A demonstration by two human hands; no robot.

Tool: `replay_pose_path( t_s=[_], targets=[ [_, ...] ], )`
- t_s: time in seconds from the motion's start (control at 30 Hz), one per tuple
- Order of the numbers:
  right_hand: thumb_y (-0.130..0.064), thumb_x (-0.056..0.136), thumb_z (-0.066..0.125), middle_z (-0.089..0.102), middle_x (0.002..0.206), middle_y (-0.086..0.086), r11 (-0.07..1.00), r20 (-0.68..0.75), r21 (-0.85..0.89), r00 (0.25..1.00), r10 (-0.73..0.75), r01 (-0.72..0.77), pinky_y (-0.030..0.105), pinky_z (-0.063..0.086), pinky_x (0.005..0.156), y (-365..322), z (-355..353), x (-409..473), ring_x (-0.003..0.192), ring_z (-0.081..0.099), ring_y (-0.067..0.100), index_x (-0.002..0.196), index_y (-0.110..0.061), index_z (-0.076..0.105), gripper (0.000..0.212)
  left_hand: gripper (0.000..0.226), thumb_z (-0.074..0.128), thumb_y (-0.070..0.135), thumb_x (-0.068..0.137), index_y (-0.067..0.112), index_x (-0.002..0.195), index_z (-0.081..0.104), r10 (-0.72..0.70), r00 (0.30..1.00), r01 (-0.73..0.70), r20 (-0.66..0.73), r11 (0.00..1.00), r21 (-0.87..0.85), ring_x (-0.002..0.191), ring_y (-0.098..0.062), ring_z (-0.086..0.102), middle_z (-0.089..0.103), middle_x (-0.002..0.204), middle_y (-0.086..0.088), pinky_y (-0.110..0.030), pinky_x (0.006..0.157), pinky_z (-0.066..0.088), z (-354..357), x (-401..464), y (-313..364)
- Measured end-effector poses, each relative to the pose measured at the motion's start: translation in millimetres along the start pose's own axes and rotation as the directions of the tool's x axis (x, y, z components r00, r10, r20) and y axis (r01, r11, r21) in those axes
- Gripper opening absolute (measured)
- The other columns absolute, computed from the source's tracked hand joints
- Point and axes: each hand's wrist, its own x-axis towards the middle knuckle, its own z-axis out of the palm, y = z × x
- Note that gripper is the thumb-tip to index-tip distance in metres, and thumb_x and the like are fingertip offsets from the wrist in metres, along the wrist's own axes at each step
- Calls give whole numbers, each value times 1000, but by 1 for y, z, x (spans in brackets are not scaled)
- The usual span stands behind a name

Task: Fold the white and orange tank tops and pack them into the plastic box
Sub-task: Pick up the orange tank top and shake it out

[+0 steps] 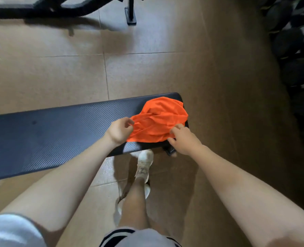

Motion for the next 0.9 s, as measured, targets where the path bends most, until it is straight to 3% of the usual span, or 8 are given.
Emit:
replay_pose_path(
  t_s=[0.23,0.43,0.57,0.63,0.7,0.8,0.9],
  targets=[
    [-16,93,45,30,151,8,992,37,119,999,-37,32,41,36,107,37,-15,80,133,35,31,128,-22,56,37,30,49,9,90,4,118,58,80,997,-80,2,996,28,106,-32,58,65,112,-18,-28,89,38,33,64,40],
    [-30,91,52,34,149,5,972,-67,-115,975,-211,202,40,28,108,37,8,153,139,24,26,133,-15,44,45,53,57,17,86,12,136,42,66,996,-76,61,983,165,126,-32,44,46,137,-13,-36,106,34,72,132,12],
    [-36,82,64,50,133,8,958,-122,-172,960,-252,229,42,25,110,41,43,180,128,40,28,128,-12,45,55,74,66,30,80,16,144,30,37,997,-50,64,975,217,132,-31,37,37,146,-9,-44,108,33,102,164,-12],
    [-31,74,72,60,112,12,943,-197,-172,928,-316,284,44,39,97,45,55,196,108,55,34,108,-10,57,42,72,69,26,78,14,141,35,19,1000,-22,22,985,173,129,-31,41,42,140,-12,-43,106,34,115,178,-21],
    [-29,80,68,61,102,14,936,-217,-115,911,-350,332,42,44,85,53,60,210,97,57,37,96,-8,60,28,58,69,21,78,14,131,45,-37,998,45,-57,987,154,119,-31,48,51,126,-14,-41,100,39,127,187,-27],
    [-29,95,48,60,117,15,928,-31,75,931,-363,365,41,40,90,67,65,215,109,54,36,115,-6,52,31,38,65,19,81,12,115,52,-96,992,109,-77,977,183,108,-33,54,59,111,-15,-39,90,43,142,186,-27],
    [-22,96,48,64,106,18,886,4,330,938,-347,326,38,40,85,69,40,209,99,60,33,116,-2,49,29,27,62,20,84,8,108,56,-113,987,126,-113,984,122,104,-31,57,63,106,-15,-36,86,42,137,175,-13]
  ],
)
